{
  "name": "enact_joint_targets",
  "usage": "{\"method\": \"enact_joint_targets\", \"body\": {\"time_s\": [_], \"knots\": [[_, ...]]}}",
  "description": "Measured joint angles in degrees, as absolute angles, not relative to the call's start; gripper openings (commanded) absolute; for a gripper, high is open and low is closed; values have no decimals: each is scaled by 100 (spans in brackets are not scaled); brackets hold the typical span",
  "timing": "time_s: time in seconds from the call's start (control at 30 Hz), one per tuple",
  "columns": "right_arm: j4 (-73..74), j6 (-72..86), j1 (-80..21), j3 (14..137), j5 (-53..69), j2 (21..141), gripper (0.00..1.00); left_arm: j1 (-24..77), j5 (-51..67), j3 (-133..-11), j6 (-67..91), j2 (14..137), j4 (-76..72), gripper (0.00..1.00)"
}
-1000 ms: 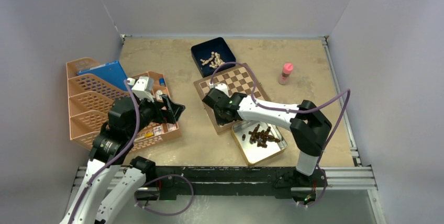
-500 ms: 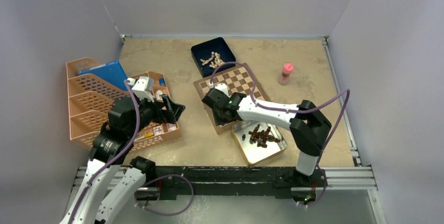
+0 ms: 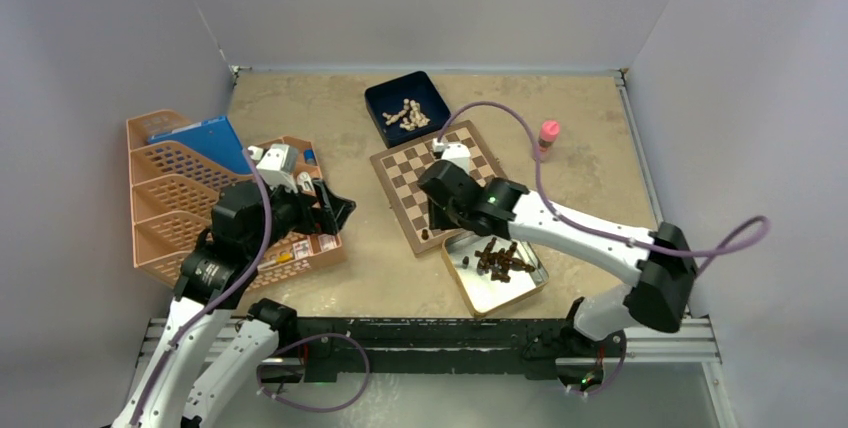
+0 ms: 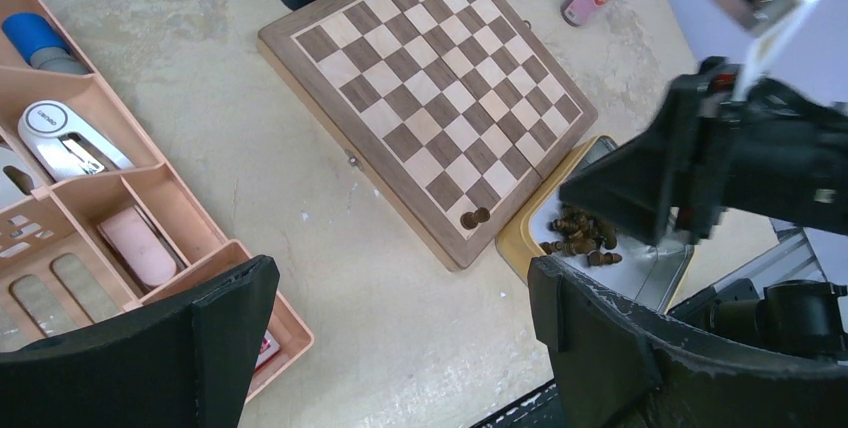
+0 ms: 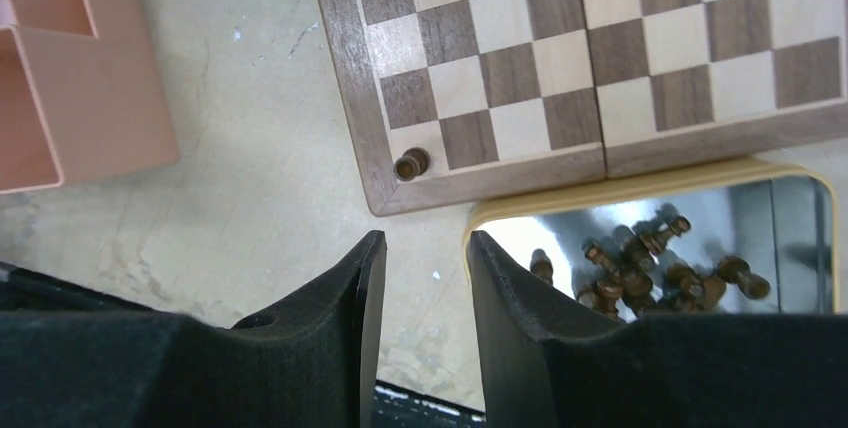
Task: Set up the chess pieces on the board
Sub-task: Place the chess piece on the chessboard, then pick up the chess piece from the storage box.
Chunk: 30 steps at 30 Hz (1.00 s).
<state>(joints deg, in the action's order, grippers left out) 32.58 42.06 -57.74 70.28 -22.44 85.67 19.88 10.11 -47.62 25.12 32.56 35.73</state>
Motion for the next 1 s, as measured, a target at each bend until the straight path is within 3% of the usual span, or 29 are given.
{"method": "enact_joint_targets", "body": {"time_s": [0.27, 0.5, 1.0], "knots": [[3474, 4644, -5774, 6058, -2296, 7524, 39, 1988, 1074, -4762, 2510, 3332, 3573, 96], [3586, 4895, -5774, 5109, -2108, 7376, 39, 1988, 1138, -4762, 2506, 3336, 3570, 96], [3411, 5074, -5636, 4856, -2053, 7776, 56, 1988, 1205, -4762, 2495, 3358, 3570, 96]]}}
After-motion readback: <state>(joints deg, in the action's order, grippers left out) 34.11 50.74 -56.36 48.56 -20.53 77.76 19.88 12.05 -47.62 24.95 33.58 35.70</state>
